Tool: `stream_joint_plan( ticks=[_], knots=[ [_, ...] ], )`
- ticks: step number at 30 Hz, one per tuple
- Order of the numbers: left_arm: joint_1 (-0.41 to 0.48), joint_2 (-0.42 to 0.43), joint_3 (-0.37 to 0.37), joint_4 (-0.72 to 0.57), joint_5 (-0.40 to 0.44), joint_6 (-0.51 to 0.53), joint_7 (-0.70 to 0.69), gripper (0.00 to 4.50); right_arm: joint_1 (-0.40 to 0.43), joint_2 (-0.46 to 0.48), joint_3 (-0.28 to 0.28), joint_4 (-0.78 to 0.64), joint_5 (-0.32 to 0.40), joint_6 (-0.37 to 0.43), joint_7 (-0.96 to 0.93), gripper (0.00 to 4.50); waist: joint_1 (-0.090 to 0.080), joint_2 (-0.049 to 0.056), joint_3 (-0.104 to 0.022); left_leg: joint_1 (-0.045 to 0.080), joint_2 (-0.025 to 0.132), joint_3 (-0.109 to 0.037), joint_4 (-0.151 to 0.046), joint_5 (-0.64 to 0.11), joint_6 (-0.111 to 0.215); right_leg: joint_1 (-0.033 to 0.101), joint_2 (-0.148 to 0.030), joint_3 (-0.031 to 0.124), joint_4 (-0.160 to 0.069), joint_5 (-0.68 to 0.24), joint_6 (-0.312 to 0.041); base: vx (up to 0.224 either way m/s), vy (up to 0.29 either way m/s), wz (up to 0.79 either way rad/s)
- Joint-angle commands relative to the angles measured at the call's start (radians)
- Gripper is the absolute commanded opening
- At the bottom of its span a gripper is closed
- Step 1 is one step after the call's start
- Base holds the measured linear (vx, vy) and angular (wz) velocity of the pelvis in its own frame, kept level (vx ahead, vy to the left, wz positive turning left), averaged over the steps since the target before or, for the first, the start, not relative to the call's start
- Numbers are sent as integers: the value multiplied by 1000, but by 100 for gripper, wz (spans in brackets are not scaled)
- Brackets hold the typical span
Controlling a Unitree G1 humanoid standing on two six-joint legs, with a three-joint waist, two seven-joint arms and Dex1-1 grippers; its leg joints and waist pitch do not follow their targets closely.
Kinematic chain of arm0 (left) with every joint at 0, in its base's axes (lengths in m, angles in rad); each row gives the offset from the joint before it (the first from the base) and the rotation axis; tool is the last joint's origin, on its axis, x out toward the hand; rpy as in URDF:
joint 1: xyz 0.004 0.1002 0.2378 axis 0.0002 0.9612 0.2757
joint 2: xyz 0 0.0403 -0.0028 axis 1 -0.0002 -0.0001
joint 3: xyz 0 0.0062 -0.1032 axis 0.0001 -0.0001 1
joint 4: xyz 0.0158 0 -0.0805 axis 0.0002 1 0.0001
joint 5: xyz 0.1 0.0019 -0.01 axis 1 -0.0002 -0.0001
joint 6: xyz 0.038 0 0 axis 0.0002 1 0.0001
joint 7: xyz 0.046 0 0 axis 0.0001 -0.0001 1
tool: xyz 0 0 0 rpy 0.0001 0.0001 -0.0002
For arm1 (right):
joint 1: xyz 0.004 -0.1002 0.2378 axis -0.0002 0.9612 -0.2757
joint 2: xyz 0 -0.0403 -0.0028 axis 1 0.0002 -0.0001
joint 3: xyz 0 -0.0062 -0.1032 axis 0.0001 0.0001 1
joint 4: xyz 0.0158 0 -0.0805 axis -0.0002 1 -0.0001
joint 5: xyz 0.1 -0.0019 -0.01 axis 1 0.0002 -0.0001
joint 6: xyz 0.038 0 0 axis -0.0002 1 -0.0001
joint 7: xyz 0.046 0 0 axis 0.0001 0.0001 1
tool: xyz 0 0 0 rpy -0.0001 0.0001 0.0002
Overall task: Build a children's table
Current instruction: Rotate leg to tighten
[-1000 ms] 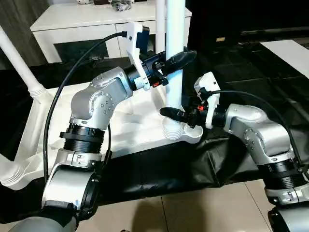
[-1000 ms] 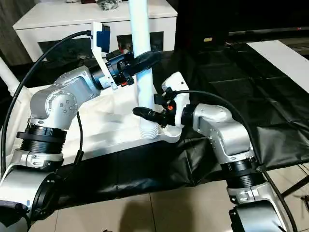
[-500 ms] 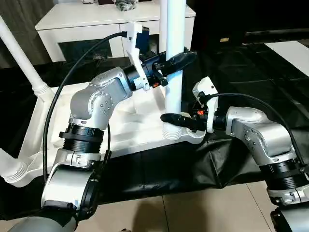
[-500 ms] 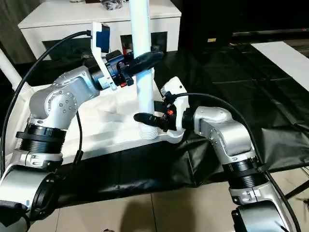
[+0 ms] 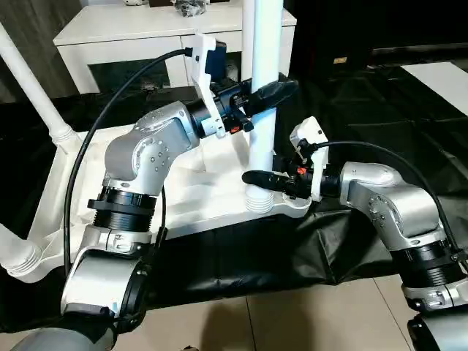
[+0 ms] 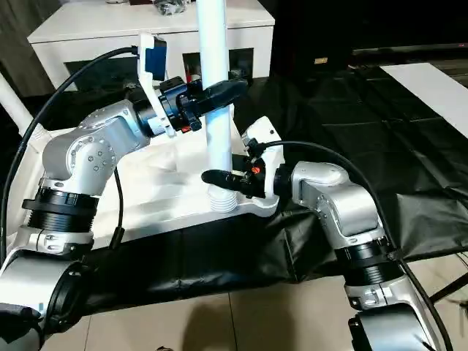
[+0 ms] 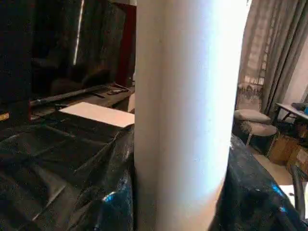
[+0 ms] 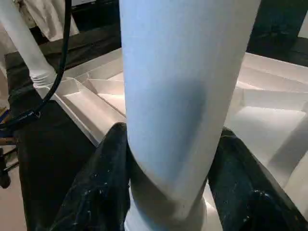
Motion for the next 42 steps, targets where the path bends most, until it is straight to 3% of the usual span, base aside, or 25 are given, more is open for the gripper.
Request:
stream_joint_plan(
  ticks=[1, 8, 11, 13, 16, 19, 20, 21, 23, 26, 30, 31, 32, 42],
  knots=[
    [3, 8, -34, -32, -6, 55, -21, 245, 0, 8, -17, 5, 8, -11, -10, 184, 2, -17, -79, 13, 34, -10, -58, 59, 110, 65, -46, 36, -44, 121, -301, 0, 0, 0],
    [31, 16, -22, -8, -39, 96, -55, 296, -24, 49, -123, 57, 15, -55, -125, 184, -1, -14, -77, 14, 33, -8, -61, 40, 90, 62, -44, 36, -47, 94, -300, 0, 0, 0],
    [40, 19, -13, 8, -32, 80, -56, 323, -31, 53, -158, 71, 26, -58, -150, 184, 0, -14, -78, 15, 31, -7, -62, 40, 88, 63, -44, 37, -47, 98, -298, 0, 0, 0],
    [47, 10, 1, 36, 5, 4, -29, 337, -33, 49, -178, 85, 20, -73, -172, 184, 0, -15, -78, 14, 30, -7, -61, 44, 87, 64, -43, 36, -48, 103, -294, 0, 0, 0],
    [77, 62, -65, 111, 140, -149, -42, 347, -19, 0, -196, 140, -28, -98, -209, 184, -2, -13, -78, 13, 30, -11, -62, 43, 95, 66, -44, 35, -54, 91, -272, 0, 0, 0],
    [123, 145, -223, 147, 318, -288, -65, 347, 11, -54, -186, 168, -73, -112, -205, 184, -3, -13, -79, 12, 30, -11, -62, 44, 81, 68, -43, 36, -53, 85, -246, 0, 0, 0],
    [123, 145, -223, 147, 318, -288, -65, 347, 11, -54, -186, 168, -73, -112, -205, 184, -5, -12, -79, 12, 29, -10, -61, 44, 79, 68, -43, 36, -51, 85, -244, 0, 0, 0],
    [157, 170, -291, 155, 375, -335, -94, 347, 32, -78, -185, 168, -83, -113, -196, 184, -4, -7, -81, 14, 31, -12, -61, 47, 77, 66, -44, 35, -51, 99, -246, 0, 0, 0],
    [209, 152, -329, 168, 386, -350, -128, 319, 67, -93, -195, 143, -77, -102, -190, 184, -5, -3, -81, 14, 33, -10, -61, 44, 77, 66, -45, 35, -48, 117, -259, 0, 0, 0],
    [216, 133, -331, 193, 392, -355, -123, 299, 76, -96, -194, 134, -72, -100, -191, 184, -3, -1, -82, 15, 35, -9, -62, 21, 77, 65, -46, 35, -48, 132, -289, 0, 0, 0],
    [215, 111, -354, 263, 430, -382, -97, 261, 86, -98, -190, 128, -68, -101, -189, 184, -6, -3, -75, 16, 34, -8, -68, -49, 66, 66, -47, 36, -59, 50, -283, 0, 0, 0],
    [212, 103, -364, 307, 450, -402, -88, 252, 90, -94, -189, 126, -70, -102, -185, 184, -6, 5, -75, 17, 34, -9, -69, -59, 60, 65, -48, 36, -60, 38, -281, 0, 0, 0],
    [211, 100, -366, 321, 455, -408, -87, 252, 92, -92, -188, 124, -70, -102, -184, 184, -9, 1, -74, 16, 32, -8, -69, -69, 56, 66, -46, 36, -64, 28, -274, 0, 0, 0],
    [198, 108, -389, 430, 542, -484, -60, 157, 96, -78, -180, 107, -67, -98, -183, 184, -14, 2, -78, 15, 35, -11, -70, -57, 60, 65, -48, 36, -61, 59, -275, 0, 0, 0]
  ],
)
